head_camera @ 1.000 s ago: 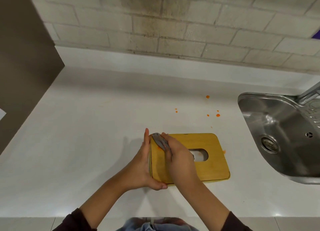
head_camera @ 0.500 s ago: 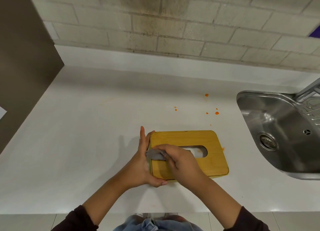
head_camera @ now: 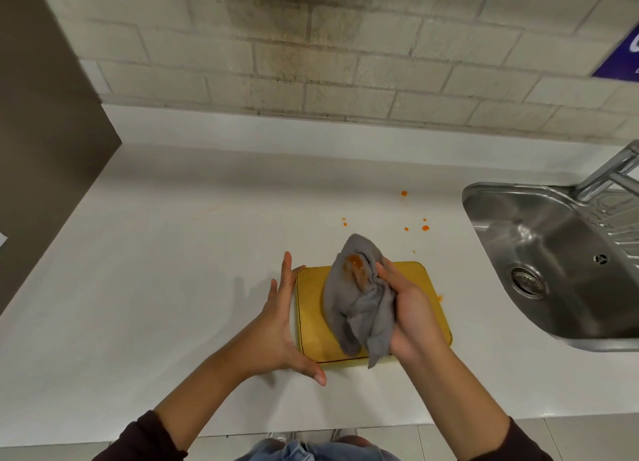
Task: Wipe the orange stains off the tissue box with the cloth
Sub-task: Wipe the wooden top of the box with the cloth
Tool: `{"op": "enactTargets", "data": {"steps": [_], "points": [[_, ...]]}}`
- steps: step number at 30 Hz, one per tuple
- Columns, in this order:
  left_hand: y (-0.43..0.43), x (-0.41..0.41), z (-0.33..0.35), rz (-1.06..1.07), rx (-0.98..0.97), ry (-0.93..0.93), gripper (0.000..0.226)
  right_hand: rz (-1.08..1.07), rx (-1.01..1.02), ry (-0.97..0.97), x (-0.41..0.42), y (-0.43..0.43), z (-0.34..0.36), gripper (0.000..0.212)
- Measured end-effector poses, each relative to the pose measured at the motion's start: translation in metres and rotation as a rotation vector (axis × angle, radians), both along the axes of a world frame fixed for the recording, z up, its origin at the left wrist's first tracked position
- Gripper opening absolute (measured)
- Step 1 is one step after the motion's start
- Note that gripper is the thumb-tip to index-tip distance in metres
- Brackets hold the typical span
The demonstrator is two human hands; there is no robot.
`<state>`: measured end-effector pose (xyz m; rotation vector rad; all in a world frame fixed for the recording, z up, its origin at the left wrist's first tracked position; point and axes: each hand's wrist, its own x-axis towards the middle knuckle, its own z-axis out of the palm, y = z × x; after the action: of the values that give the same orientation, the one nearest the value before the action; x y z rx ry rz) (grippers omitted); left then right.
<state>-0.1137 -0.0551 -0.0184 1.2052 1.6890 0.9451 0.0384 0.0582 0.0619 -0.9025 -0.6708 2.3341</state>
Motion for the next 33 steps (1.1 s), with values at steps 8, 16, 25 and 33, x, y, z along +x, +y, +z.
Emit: {"op": "enactTargets", "data": {"steps": [8,16,25,33], "points": [[0.002,-0.004,-0.004,-0.031,0.024,-0.064,0.159,-0.019,-0.174,0.21,0.0,-0.029,-0.004,0.038],[-0.002,-0.004,-0.007,-0.024,0.069,-0.042,0.155,-0.064,0.893,-0.429,0.012,-0.032,-0.038,0.055],[0.001,-0.003,-0.005,-0.065,0.175,0.016,0.151,0.305,1.699,-0.679,0.011,-0.046,-0.053,0.048],[0.002,-0.002,-0.007,-0.065,0.199,0.02,0.148,0.415,1.788,-0.68,0.002,-0.045,-0.051,0.047]]}}
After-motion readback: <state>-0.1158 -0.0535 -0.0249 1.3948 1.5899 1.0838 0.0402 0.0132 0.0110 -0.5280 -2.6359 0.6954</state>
